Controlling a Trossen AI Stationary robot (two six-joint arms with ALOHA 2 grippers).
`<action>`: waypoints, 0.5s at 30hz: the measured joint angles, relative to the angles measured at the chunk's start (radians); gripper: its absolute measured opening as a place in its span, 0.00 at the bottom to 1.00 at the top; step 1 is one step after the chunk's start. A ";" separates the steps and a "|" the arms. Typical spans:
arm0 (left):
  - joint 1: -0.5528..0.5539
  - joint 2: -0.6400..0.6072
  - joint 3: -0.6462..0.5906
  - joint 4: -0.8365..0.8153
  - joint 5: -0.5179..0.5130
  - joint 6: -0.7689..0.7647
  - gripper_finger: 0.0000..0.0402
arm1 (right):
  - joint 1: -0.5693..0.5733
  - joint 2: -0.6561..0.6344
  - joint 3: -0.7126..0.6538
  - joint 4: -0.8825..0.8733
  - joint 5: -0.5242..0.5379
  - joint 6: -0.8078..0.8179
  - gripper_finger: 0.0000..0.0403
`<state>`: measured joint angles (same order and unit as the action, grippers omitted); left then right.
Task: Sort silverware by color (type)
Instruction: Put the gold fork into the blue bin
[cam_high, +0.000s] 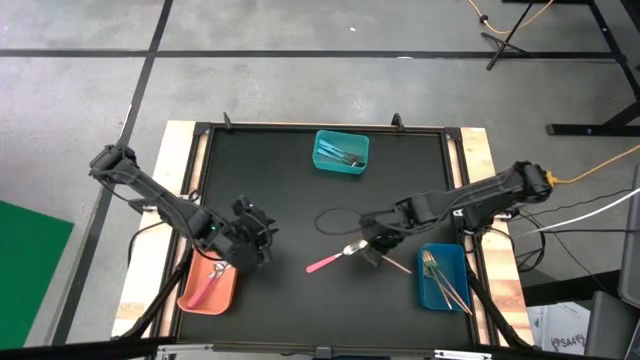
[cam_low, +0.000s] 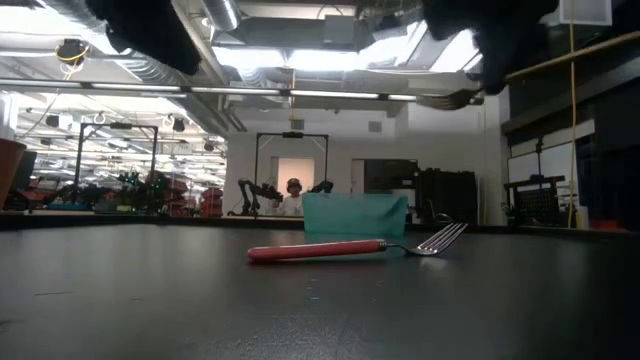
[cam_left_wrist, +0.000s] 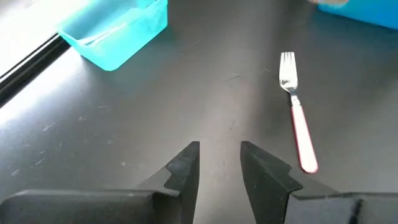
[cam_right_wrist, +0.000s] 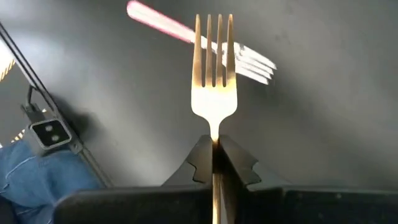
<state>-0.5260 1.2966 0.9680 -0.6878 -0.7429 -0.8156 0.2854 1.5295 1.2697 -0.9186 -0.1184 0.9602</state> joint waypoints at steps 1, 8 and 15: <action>0.009 0.013 0.000 0.009 0.000 0.006 0.27 | 0.008 -0.011 0.000 -0.016 -0.002 0.013 0.00; 0.071 0.086 0.000 0.066 0.002 0.014 0.27 | 0.134 -0.081 0.000 -0.172 0.016 0.222 0.00; 0.118 0.125 0.000 0.086 0.003 0.015 0.27 | 0.319 -0.086 0.000 -0.387 0.080 0.551 0.00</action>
<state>-0.4080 1.4216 0.9680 -0.6014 -0.7399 -0.8009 0.6043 1.4436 1.2701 -1.3058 -0.0388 1.5107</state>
